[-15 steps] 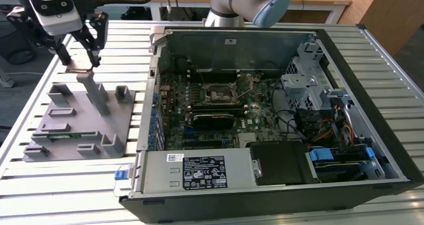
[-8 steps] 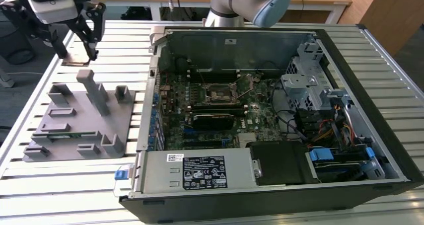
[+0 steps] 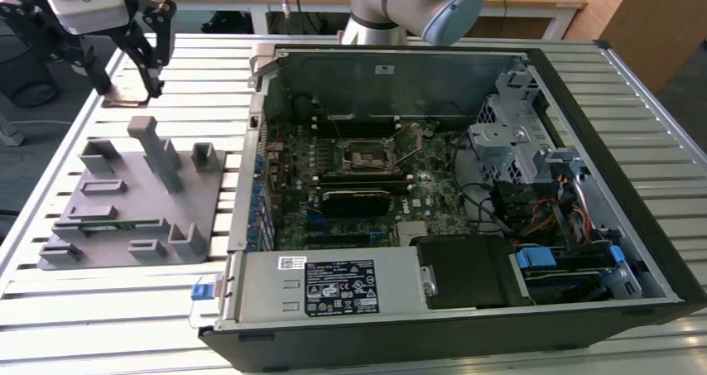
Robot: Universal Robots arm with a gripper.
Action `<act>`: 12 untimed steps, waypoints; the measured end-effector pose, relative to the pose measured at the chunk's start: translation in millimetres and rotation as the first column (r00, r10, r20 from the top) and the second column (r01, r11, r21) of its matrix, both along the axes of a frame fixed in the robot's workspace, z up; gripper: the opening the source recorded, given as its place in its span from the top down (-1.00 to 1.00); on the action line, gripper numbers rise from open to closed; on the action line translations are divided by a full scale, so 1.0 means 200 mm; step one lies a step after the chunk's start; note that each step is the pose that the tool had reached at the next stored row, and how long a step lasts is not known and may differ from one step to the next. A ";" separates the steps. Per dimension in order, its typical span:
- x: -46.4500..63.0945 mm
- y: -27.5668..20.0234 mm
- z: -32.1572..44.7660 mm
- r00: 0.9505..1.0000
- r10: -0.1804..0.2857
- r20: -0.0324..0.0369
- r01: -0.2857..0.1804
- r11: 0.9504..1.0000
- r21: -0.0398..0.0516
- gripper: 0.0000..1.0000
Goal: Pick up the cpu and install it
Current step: 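Pick up the cpu and move it towards the insertion slot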
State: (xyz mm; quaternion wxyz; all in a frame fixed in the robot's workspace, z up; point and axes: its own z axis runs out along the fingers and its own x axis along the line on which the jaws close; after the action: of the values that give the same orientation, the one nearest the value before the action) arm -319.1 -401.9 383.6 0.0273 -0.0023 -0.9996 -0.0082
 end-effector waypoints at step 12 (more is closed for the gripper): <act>0.15 0.000 -0.001 1.000 0.000 0.000 0.000 1.000 0.000 -0.08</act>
State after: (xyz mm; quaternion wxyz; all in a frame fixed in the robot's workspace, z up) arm -289.4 -401.9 383.5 0.0272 -0.0023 -0.9996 -0.0083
